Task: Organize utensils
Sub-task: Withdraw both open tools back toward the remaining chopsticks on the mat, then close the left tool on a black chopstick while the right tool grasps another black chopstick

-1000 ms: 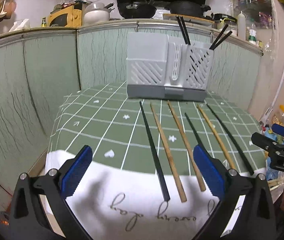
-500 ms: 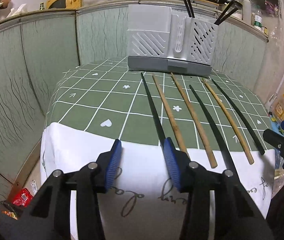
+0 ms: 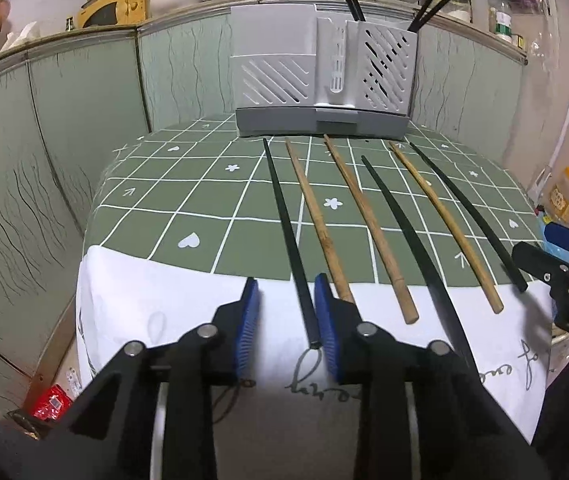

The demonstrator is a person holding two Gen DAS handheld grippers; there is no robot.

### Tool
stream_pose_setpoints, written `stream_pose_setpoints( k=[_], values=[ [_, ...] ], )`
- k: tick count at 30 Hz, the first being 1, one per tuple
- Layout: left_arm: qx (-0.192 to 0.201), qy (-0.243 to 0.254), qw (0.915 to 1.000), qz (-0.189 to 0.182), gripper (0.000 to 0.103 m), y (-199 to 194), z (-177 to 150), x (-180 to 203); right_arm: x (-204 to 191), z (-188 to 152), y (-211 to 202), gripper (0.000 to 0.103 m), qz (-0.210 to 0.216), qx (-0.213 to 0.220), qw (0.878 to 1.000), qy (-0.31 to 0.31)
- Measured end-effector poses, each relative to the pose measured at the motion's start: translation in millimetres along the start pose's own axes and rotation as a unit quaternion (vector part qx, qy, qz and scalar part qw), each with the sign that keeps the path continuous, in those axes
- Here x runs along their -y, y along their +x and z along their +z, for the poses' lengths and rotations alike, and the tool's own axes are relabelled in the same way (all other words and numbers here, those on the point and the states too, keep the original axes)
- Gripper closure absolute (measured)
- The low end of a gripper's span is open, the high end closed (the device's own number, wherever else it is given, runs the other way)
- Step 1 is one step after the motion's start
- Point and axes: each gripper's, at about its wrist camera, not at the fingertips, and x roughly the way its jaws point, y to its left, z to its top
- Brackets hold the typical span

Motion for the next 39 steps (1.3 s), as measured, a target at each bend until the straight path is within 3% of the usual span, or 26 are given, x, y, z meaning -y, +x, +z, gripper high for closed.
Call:
stream_pose_setpoints(
  k=[6, 14, 16, 19, 30, 39],
  values=[
    [0.001, 0.010, 0.9998, 0.019, 0.078, 1.3, -1.2, 8.3, -9.4, -6.6, 8.6, 0.056, -0.001, -0.014, 1.000, -0.012],
    [0.004, 0.005, 0.9995, 0.030, 0.077, 2.2, -1.8, 10.8, -21.4, -9.7, 8.7, 0.091, 0.013, -0.013, 1.000, -0.009],
    [0.004, 0.004, 0.9995, 0.031, 0.081, 2.1, -2.0, 10.1, -22.4, -9.9, 8.4, 0.092, 0.010, -0.014, 1.000, -0.008],
    [0.008, -0.005, 0.9990, 0.043, 0.095, 0.9, -3.7, 4.6, -21.3, -9.4, 8.5, 0.096, 0.009, -0.020, 1.000, 0.003],
    [0.008, -0.021, 0.9996, 0.016, 0.096, -5.8, -2.2, -0.6, -14.6, -9.1, 2.7, 0.097, 0.010, -0.032, 0.998, 0.055],
    [0.023, -0.035, 0.9991, 0.003, 0.096, -30.9, 17.5, -15.6, -2.6, 2.3, -20.3, 0.097, 0.016, -0.036, 0.997, 0.068]
  ],
)
